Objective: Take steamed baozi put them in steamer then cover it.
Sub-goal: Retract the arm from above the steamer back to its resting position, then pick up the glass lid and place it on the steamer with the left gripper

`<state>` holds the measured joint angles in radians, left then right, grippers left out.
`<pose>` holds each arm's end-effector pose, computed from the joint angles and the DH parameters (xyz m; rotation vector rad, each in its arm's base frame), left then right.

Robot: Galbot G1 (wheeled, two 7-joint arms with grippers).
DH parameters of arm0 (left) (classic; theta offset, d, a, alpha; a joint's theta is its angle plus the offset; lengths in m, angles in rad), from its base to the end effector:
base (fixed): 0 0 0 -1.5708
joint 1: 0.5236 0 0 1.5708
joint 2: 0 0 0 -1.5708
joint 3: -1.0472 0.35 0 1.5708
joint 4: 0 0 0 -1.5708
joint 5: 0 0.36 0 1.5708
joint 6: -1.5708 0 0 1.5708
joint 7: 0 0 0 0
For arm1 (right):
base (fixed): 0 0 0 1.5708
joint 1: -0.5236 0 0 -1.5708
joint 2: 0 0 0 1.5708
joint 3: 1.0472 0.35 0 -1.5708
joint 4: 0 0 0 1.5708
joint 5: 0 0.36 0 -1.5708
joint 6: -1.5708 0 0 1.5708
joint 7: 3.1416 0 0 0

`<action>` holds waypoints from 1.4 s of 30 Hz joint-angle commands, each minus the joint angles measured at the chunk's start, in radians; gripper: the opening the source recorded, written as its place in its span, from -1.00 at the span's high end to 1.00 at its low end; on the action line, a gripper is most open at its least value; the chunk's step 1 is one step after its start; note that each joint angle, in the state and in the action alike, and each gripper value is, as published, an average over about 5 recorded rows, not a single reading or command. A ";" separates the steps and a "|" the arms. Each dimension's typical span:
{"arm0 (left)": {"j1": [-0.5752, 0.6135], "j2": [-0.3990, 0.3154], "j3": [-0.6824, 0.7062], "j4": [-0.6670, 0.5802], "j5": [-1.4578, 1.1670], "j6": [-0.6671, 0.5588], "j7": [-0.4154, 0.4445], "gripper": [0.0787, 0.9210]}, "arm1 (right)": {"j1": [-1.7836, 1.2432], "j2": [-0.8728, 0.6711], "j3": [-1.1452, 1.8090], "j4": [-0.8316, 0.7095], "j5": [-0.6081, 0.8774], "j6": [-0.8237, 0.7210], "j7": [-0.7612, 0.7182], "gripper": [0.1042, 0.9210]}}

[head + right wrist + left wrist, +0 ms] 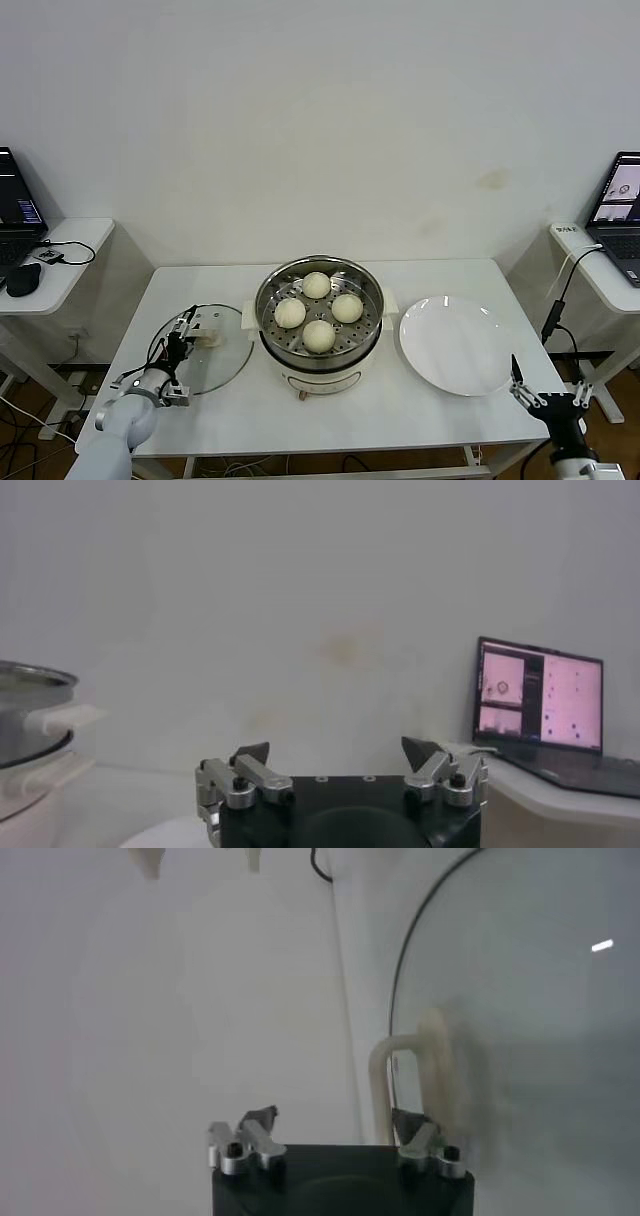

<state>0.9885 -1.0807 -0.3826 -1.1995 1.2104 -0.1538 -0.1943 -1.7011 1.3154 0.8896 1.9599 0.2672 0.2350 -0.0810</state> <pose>0.3577 0.1846 -0.4260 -0.3165 -2.0702 -2.3215 0.1396 -0.1693 -0.3292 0.1813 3.0844 -0.2498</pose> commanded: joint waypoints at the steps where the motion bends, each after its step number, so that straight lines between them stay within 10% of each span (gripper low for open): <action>1: -0.031 -0.005 0.011 0.039 -0.002 0.001 0.002 -0.24 | 0.003 0.002 -0.006 -0.010 0.000 0.000 -0.001 -0.76; 17: 0.175 0.029 -0.116 -0.277 -0.086 0.128 -0.022 0.82 | 0.009 -0.026 -0.027 -0.008 -0.004 0.001 0.000 -0.76; 31: 0.418 0.112 -0.273 -0.824 -0.240 0.367 0.197 0.85 | 0.029 -0.045 -0.078 -0.010 -0.036 0.007 0.002 -0.76; 42: 0.297 0.222 0.031 -0.936 -0.400 0.551 0.240 0.85 | 0.042 -0.007 -0.102 -0.017 -0.146 0.015 0.031 -0.76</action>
<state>1.3190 -0.9436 -0.5578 -1.9241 0.9609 0.2066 -0.0193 -1.6617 1.2864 0.8013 1.9419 0.2015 0.2486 -0.0646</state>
